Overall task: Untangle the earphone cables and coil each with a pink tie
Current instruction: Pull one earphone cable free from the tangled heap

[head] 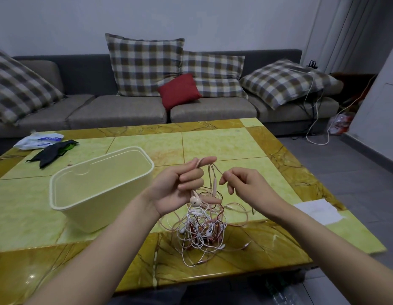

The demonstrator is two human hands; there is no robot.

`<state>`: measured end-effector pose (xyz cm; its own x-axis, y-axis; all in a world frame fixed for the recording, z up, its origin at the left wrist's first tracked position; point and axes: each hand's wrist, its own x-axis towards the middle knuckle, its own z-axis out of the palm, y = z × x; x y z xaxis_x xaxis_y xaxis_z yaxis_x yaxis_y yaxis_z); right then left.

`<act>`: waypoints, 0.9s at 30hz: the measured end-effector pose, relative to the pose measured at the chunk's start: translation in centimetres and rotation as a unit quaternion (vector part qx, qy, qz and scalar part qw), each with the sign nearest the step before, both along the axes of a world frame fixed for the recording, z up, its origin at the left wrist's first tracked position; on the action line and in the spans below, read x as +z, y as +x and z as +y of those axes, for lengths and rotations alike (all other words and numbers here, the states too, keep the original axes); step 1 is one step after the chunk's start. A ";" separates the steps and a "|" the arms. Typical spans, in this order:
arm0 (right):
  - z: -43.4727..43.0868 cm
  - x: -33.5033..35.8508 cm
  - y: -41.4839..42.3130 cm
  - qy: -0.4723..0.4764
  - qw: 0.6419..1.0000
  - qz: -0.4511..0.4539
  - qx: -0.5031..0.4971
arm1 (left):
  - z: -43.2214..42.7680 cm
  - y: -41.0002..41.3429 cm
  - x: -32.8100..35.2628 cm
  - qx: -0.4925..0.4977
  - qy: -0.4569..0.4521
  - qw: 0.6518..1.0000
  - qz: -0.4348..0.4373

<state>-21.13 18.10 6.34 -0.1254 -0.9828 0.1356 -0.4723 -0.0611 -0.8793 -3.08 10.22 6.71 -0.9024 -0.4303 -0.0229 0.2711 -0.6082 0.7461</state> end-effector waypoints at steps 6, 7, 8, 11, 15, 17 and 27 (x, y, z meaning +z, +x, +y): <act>0.5 -1.5 0.7 0.023 0.999 0.020 0.012 | 0.2 -0.4 1.5 0.113 0.055 0.991 0.041; 0.5 -1.6 0.9 0.026 0.999 0.028 0.016 | 0.3 -0.6 1.8 0.148 0.061 0.986 0.034; 0.6 -1.6 1.0 0.028 0.999 0.035 0.019 | 0.4 -0.8 1.9 0.179 0.072 0.981 0.034; 0.8 -1.8 1.5 0.044 0.998 0.039 0.032 | 0.6 -1.0 2.2 0.209 0.079 0.974 0.033; 1.2 -1.6 1.8 0.060 0.996 0.049 0.048 | 0.9 -1.3 2.3 0.226 0.047 0.973 0.018; 1.3 -1.5 1.8 0.068 0.995 0.053 0.056 | 1.0 -1.5 2.4 0.246 0.032 0.969 0.019; 1.6 -0.5 1.8 0.050 0.992 0.085 0.082 | 1.1 -1.8 2.6 0.281 -0.089 0.955 -0.030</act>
<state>-19.34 19.70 5.82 0.0528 -0.9978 0.0412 -0.6060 -0.0648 -0.7928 -4.88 11.30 9.28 -0.5267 -0.8485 0.0512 0.4712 -0.2413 0.8484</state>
